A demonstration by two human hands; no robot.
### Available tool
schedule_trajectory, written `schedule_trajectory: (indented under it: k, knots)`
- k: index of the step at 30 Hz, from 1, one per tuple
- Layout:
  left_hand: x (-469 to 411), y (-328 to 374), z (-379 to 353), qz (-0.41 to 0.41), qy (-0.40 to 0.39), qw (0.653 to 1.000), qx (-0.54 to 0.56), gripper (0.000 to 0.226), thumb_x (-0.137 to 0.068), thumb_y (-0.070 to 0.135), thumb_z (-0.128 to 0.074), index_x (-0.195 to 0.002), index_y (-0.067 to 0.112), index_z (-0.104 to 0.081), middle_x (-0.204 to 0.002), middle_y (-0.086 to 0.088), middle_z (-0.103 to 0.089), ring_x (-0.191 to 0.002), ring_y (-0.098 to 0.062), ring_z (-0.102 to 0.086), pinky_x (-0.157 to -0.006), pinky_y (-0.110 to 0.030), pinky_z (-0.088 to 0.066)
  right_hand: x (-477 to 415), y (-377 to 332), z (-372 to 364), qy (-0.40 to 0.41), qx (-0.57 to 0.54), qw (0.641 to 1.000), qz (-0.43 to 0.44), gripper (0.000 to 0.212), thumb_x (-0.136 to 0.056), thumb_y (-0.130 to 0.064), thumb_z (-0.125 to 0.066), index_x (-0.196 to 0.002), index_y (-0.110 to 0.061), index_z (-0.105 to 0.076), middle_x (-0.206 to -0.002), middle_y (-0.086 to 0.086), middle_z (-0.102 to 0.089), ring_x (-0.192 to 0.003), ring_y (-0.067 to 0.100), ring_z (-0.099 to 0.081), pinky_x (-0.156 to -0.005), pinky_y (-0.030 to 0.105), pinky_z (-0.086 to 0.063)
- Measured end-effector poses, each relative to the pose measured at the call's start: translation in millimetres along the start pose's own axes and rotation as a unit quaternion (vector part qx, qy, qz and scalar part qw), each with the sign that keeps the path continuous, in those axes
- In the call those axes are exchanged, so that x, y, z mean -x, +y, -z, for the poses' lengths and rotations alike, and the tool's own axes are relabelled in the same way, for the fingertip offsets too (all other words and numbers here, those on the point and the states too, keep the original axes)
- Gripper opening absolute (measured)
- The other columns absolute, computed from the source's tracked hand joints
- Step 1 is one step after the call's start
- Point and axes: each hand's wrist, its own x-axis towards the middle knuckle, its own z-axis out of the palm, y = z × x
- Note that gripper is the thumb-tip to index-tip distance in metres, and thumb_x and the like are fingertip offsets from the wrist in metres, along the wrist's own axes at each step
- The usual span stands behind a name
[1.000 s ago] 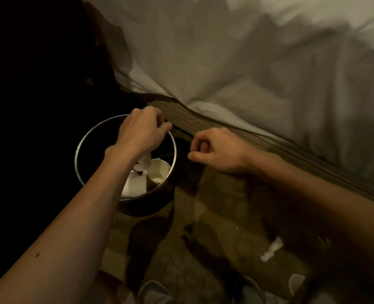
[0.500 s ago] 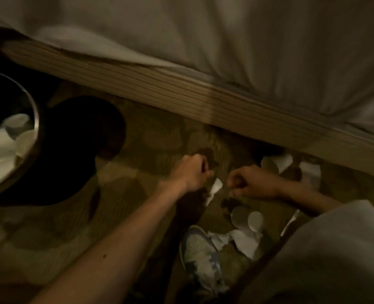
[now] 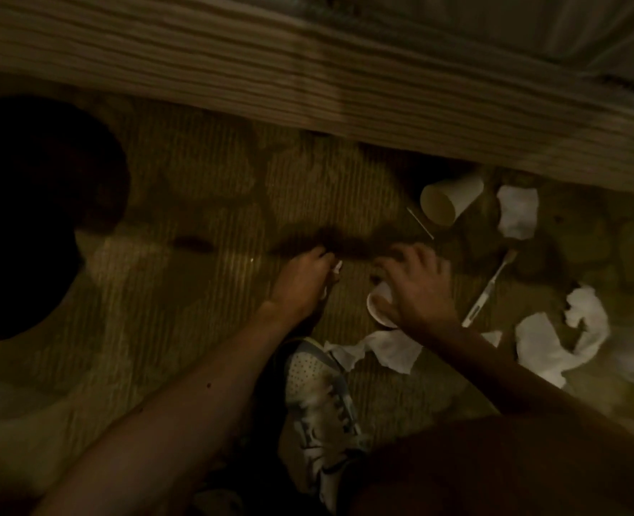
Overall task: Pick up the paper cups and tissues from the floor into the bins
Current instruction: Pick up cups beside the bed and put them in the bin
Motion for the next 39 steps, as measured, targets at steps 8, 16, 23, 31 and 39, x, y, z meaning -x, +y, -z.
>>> schedule_trajectory:
  k: [8, 16, 23, 31, 39]
  knots:
    - [-3, 31, 4, 0.060, 0.020, 0.956, 0.287, 0.027, -0.104, 0.023, -0.041, -0.084, 0.010, -0.054, -0.085, 0.000, -0.052, -0.076, -0.011, -0.050, -0.066, -0.027, -0.036, -13, 15, 3, -0.035, -0.366, 0.907, -0.203, 0.039, -0.095, -0.040, -0.056, -0.122, -0.013, -0.054, -0.120, 0.007, -0.058, -0.109, 0.022, -0.055, -0.087, 0.036, -0.046]
    - [-4, 49, 8, 0.057, -0.100, 0.921, 0.373, 0.028, -0.091, 0.047, -0.064, -0.091, 0.024, -0.049, -0.086, 0.009, -0.061, -0.064, 0.012, -0.061, -0.048, -0.007, -0.041, -6, -2, 8, -0.043, -0.537, 0.799, -0.266, 0.035, -0.105, -0.040, -0.026, -0.124, -0.016, -0.044, -0.103, -0.005, -0.052, -0.087, 0.004, -0.054, -0.063, 0.017, -0.044]
    - [0, 23, 14, 0.065, -0.144, 0.941, 0.300, 0.028, -0.085, 0.046, -0.071, -0.089, 0.024, -0.055, -0.088, 0.006, -0.064, -0.077, -0.006, -0.064, -0.055, -0.016, -0.047, 44, 6, -32, -0.233, -0.350, 0.855, -0.303, 0.052, -0.091, -0.065, -0.044, -0.110, -0.020, -0.060, -0.103, 0.002, -0.062, -0.099, 0.025, -0.061, -0.077, 0.035, -0.049]
    - [-1, 6, 23, 0.141, -0.161, 0.925, 0.314, 0.034, -0.083, 0.053, -0.070, -0.094, 0.022, -0.057, -0.089, 0.003, -0.068, -0.078, -0.010, -0.067, -0.059, -0.022, -0.047, 57, -37, -61, -0.209, -0.425, 0.844, -0.251, 0.041, -0.085, -0.021, -0.074, -0.121, -0.013, -0.056, -0.102, -0.003, -0.055, -0.094, 0.014, -0.057, -0.064, 0.016, -0.044]
    - [3, 17, 21, 0.201, -0.210, 0.852, 0.435, 0.040, -0.087, 0.049, -0.066, -0.114, 0.020, -0.059, -0.097, -0.001, -0.071, -0.079, -0.012, -0.070, -0.059, -0.024, -0.054, 40, -11, -49, -0.087, -0.626, 0.688, -0.357, 0.019, -0.088, 0.002, -0.063, -0.107, 0.000, -0.062, -0.090, 0.011, -0.064, -0.074, 0.014, -0.065, -0.063, 0.022, -0.057]
